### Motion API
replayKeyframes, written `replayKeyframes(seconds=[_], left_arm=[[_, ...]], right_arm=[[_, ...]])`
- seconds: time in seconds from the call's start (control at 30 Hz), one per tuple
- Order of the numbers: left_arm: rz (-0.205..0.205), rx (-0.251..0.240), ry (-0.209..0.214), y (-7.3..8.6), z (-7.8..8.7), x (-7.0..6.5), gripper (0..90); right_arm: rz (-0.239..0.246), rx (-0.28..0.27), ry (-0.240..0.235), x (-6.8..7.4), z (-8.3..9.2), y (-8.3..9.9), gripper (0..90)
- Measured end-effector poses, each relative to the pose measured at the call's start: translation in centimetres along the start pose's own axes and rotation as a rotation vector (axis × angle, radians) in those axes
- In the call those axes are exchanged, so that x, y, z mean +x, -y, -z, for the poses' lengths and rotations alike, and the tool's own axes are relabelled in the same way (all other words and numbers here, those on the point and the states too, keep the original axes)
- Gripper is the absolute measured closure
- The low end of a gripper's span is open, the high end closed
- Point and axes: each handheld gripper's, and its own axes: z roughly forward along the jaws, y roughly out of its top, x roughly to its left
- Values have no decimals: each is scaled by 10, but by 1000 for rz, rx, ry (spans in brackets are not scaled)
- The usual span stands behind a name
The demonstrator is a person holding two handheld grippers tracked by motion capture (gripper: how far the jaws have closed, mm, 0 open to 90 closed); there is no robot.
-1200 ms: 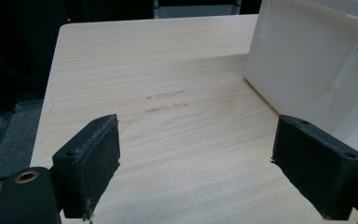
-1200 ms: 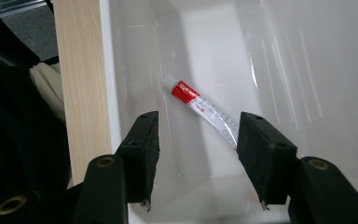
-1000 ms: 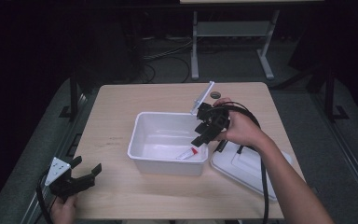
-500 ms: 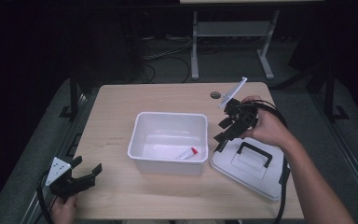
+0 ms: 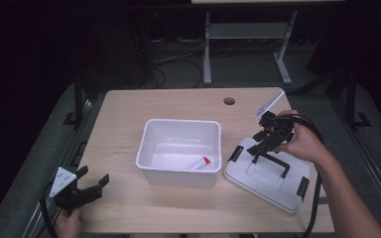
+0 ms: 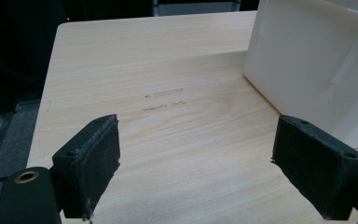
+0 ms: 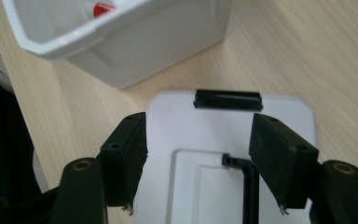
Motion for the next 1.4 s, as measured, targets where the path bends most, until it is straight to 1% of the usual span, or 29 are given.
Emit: replayKeyframes(seconds=[0.17, 0.47, 0.67, 0.8, 1.03, 1.2, 1.27, 1.4], left_arm=[[0, -1, 0, 0, 0, 0, 141], [-12, 5, -2, 0, -1, -1, 141], [-12, 7, -2, 0, -1, -1, 141], [-14, 7, -3, 0, -1, -1, 141], [-14, 8, -3, 0, -1, -2, 141], [-12, 8, -1, 0, -1, -2, 141], [-12, 8, 0, 0, -1, -2, 141], [-13, 8, -3, 0, -1, -2, 141]], right_arm=[[-32, -3, 7, -8, -4, 15, 372], [-88, 3, 7, -22, -14, 40, 385], [-125, 5, 10, -30, -19, 55, 411], [-147, 15, 7, -34, -22, 64, 441], [-161, 6, 6, -38, -27, 75, 517], [-169, 7, 6, -39, -32, 79, 572], [-176, 9, 2, -39, -34, 81, 586], [-186, 14, -9, -41, -36, 83, 645]])
